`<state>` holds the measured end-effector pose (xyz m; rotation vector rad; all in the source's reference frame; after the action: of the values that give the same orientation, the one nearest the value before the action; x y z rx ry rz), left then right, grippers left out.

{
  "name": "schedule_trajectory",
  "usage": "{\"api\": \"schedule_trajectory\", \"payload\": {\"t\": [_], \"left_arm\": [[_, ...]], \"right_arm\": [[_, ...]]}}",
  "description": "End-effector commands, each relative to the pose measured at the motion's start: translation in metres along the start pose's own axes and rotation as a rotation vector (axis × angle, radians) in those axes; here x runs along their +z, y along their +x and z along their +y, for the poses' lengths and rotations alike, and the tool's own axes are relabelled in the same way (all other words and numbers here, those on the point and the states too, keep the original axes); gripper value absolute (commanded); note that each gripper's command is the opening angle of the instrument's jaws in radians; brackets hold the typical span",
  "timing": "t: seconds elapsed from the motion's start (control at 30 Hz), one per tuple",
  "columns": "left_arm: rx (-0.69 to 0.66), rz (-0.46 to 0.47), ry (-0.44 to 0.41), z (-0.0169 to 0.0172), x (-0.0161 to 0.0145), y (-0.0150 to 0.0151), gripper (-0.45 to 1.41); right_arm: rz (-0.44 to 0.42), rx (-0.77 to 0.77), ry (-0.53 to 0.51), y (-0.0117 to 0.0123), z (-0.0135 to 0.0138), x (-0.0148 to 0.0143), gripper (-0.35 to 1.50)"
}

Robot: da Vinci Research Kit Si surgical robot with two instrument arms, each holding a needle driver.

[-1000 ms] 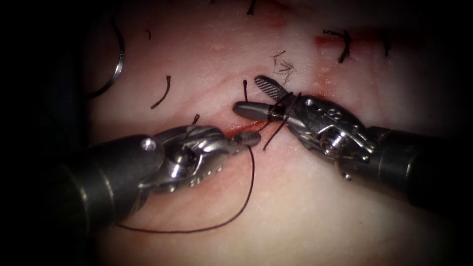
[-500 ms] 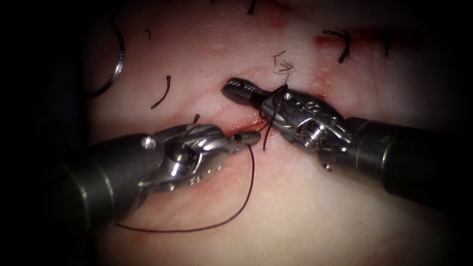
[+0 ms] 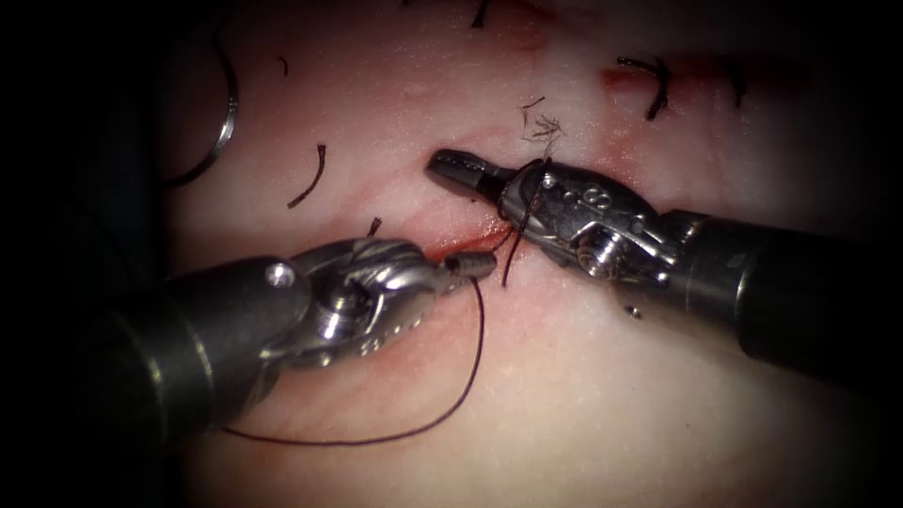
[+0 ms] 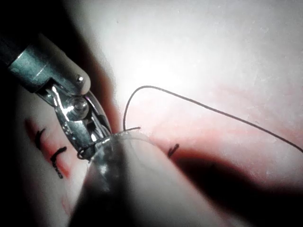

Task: Wound Closure
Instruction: Grab the short suture end with the right jaws, then tension the knot by pulling the left arm up and the right arm down.

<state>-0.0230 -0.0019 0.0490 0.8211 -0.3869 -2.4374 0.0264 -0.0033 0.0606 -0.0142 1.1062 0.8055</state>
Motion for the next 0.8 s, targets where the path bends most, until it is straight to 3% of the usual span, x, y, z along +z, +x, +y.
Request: {"api": "schedule_trajectory", "payload": {"t": [0.03,0.43,0.8], "left_arm": [[0.002,0.0,0.004,-0.0005,0.0006,-0.0001,-0.35],[-0.011,0.007,-0.001,-0.0009,0.0,-0.0005,-0.35],[-0.043,-0.022,-0.007,-0.0027,-0.0026,-0.0035,-0.35]], "right_arm": [[0.004,-0.02,-0.002,0.0002,0.0001,0.0008,-0.35],[-0.029,-0.177,0.002,0.0006,-0.0001,0.0007,-0.35],[-0.031,-0.294,-0.014,0.0016,-0.0022,-0.0025,-0.35]]}}
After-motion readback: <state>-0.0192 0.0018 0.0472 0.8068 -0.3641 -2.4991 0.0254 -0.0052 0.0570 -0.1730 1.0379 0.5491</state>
